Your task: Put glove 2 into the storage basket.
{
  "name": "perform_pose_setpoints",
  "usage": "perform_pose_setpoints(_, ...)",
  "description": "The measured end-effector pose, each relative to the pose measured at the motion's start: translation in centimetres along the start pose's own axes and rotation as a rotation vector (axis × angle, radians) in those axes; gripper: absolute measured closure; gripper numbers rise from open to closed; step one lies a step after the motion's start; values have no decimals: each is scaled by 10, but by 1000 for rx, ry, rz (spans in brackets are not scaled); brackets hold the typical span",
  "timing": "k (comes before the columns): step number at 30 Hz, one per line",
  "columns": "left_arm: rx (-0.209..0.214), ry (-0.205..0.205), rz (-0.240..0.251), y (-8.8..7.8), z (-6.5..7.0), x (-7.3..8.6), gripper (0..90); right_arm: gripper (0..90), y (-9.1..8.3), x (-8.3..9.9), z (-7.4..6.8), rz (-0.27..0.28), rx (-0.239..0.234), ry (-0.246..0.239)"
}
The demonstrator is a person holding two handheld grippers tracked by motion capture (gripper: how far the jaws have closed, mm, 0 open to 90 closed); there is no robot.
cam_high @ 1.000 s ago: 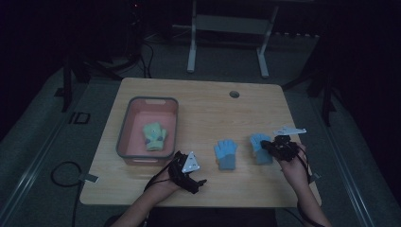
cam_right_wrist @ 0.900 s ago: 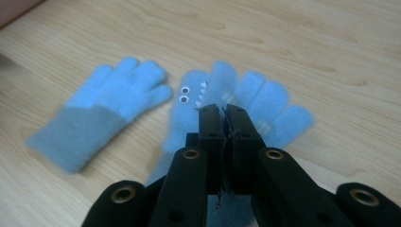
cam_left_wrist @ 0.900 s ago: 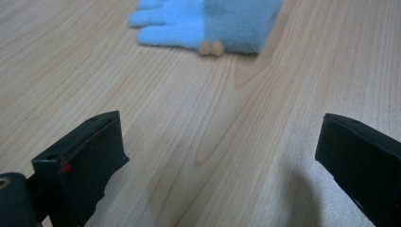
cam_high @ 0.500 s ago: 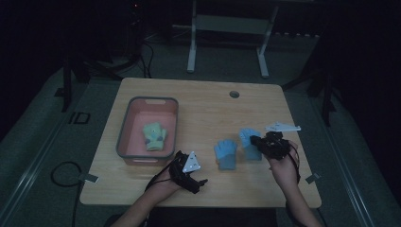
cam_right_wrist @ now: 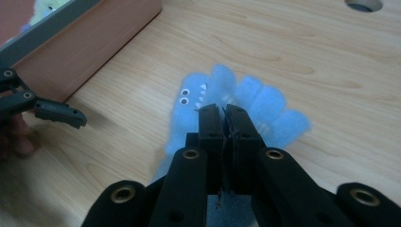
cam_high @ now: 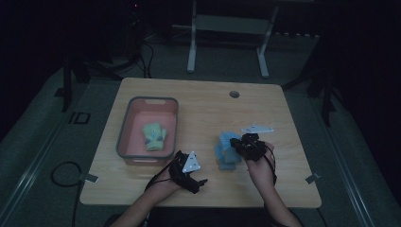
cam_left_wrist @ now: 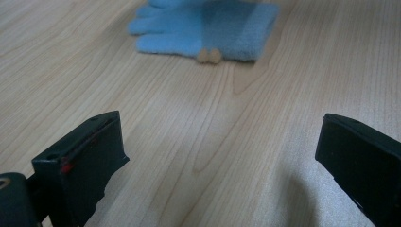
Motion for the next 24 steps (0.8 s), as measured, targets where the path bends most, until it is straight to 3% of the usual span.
perform_pose_setpoints(6,-3,4,-1,-1,0,0,24,861,18,12,-6,-46,-1,-11)
perform_pose_setpoints(8,-3,2,4,-1,0,-1,24,860,28,22,-4,-80,-6,-4)
perform_pose_setpoints(16,3,0,3,-1,1,-1,24,847,47,39,-1,-132,-15,13)
perform_pose_setpoints(24,14,3,-1,0,2,0,24,811,55,47,4,-144,-21,27)
Point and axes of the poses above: each handheld gripper's, and its own axes: y roughly forward along the jaws, x roughly out of its underside, z roughly to its right, the point moved 10 cm from there along y, roughly forward along the jaws, and after that the axes turned 1 degree about -x, right-handed, at the moved point
